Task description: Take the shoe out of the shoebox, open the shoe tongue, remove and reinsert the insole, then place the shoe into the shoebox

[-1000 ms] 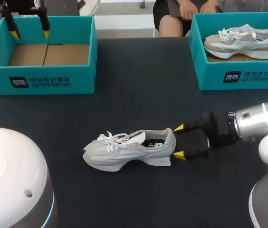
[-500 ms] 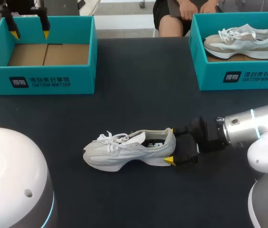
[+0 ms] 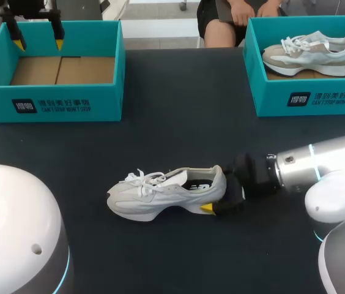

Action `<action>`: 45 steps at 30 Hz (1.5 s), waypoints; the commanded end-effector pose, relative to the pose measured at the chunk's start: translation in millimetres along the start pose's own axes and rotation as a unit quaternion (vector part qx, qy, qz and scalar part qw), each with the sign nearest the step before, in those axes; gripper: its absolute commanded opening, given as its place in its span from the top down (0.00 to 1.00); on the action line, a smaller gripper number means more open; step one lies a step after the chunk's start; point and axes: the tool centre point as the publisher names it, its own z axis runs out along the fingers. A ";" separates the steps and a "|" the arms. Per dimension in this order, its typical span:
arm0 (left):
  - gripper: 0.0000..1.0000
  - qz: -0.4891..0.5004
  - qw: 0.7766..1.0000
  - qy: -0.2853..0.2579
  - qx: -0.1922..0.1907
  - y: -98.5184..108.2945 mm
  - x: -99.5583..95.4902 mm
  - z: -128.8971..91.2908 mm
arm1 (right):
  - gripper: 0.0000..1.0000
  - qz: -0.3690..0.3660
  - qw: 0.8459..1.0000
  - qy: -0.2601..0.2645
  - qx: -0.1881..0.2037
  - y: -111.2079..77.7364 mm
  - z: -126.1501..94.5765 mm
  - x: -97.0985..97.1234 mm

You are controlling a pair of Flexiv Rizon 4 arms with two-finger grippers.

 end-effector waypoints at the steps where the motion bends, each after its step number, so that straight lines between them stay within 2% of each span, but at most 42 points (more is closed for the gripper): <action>1: 0.00 0.000 1.000 -0.001 0.000 0.3 0.2 -0.4 | 0.58 0.001 1.000 -0.002 0.002 -3.1 8.5 -1.8; 2: 0.00 0.000 1.000 -0.001 0.000 0.3 0.2 -0.4 | 1.00 0.002 1.000 -0.001 0.002 -3.6 9.2 -1.8; 30: 0.00 0.000 1.000 -0.001 0.000 0.3 0.2 -0.4 | 1.00 0.003 1.000 0.004 0.007 -3.9 9.8 -1.7; 31: 0.00 -0.017 1.000 0.005 -0.008 4.8 5.4 0.6 | 1.00 0.003 1.000 0.004 0.007 -3.9 9.8 -1.7; 35: 0.00 -0.014 1.000 0.003 0.012 35.7 30.1 -5.1 | 1.00 0.003 1.000 0.004 0.007 -3.9 9.8 -1.7; 36: 0.00 -0.015 0.999 -0.019 0.021 43.9 36.7 -7.0 | 1.00 0.003 1.000 0.004 0.007 -3.9 9.8 -1.7; 38: 0.00 -0.023 0.999 -0.014 0.022 55.4 45.6 -10.3 | 1.00 0.003 1.000 0.004 0.007 -3.9 9.8 -1.7; 39: 0.00 -0.030 0.998 -0.031 0.034 62.8 51.3 -13.2 | 1.00 0.003 1.000 0.004 0.007 -3.9 9.8 -1.7; 40: 0.00 -0.035 0.999 -0.020 0.027 68.0 55.4 -15.4 | 1.00 0.003 1.000 0.004 0.007 -3.9 9.8 -1.7; 41: 0.00 -0.038 0.998 -0.041 0.035 74.4 61.0 -17.5 | 1.00 0.003 1.000 0.004 0.007 -3.9 9.8 -1.7; 45: 0.00 -0.054 0.997 -0.029 0.042 98.9 80.2 -22.4 | 1.00 0.003 1.000 0.004 0.007 -3.9 9.8 -1.7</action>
